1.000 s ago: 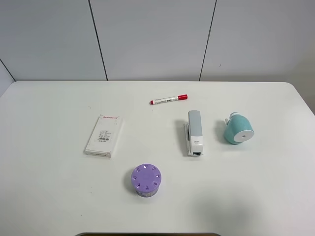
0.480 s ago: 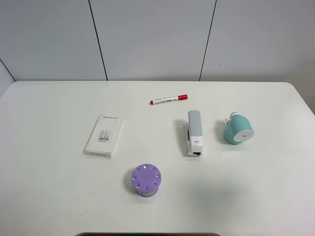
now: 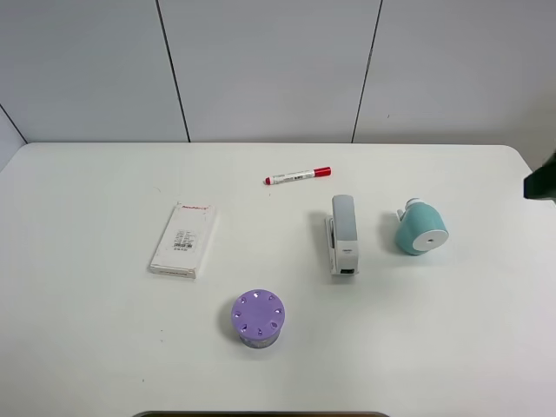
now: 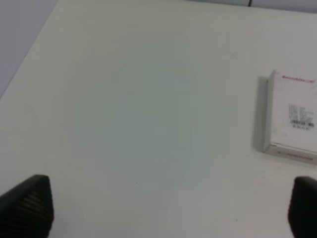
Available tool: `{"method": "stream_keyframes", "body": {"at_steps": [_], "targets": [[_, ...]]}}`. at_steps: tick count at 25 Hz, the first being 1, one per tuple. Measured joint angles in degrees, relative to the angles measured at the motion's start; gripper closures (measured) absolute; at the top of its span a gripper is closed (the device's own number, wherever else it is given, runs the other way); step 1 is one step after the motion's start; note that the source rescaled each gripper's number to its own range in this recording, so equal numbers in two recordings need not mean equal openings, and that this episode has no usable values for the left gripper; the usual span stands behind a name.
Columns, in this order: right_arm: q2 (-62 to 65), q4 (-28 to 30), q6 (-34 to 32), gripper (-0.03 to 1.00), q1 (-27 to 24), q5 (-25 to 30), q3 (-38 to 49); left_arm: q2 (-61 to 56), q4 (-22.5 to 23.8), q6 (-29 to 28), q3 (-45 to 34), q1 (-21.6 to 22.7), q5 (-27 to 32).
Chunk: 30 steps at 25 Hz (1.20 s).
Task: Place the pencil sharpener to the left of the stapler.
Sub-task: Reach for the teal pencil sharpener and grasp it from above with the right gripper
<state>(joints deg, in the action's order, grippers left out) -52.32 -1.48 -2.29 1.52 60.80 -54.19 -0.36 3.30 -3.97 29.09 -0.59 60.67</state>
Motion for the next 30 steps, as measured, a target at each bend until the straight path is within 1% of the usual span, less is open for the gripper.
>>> {"method": "stream_keyframes", "body": {"at_steps": [2,4,6,8,13,15,21,25,30], "targets": [[-5.3,0.0,0.0,0.01,0.0,0.7,-2.9,0.0,0.0,0.0,0.0,0.0,0.0],[-7.3,0.0,0.0,0.01,0.0,1.3,-4.3,0.0,0.0,0.0,0.0,0.0,0.0],[-11.9,0.0,0.0,0.01,0.0,2.4,-7.0,0.0,0.0,0.0,0.0,0.0,0.0],[-18.0,0.0,0.0,0.01,0.0,3.9,-11.2,0.0,0.0,0.0,0.0,0.0,0.0],[-27.1,0.0,1.0,0.01,0.0,7.7,-16.8,0.0,0.0,0.0,0.0,0.0,0.0],[-30.1,-0.2,1.2,0.01,0.0,8.2,-18.5,0.0,0.0,0.0,0.0,0.0,0.0],[-36.5,-0.4,2.9,0.01,1.2,7.9,-19.3,0.0,0.0,0.0,0.0,0.0,0.0],[-40.3,-0.9,3.0,0.01,3.7,5.8,-19.3,0.0,0.0,0.0,0.0,0.0,0.0],[-44.3,-0.9,2.8,0.0,4.0,4.2,-19.4,0.0,0.0,0.0,0.0,0.0,0.0]]}}
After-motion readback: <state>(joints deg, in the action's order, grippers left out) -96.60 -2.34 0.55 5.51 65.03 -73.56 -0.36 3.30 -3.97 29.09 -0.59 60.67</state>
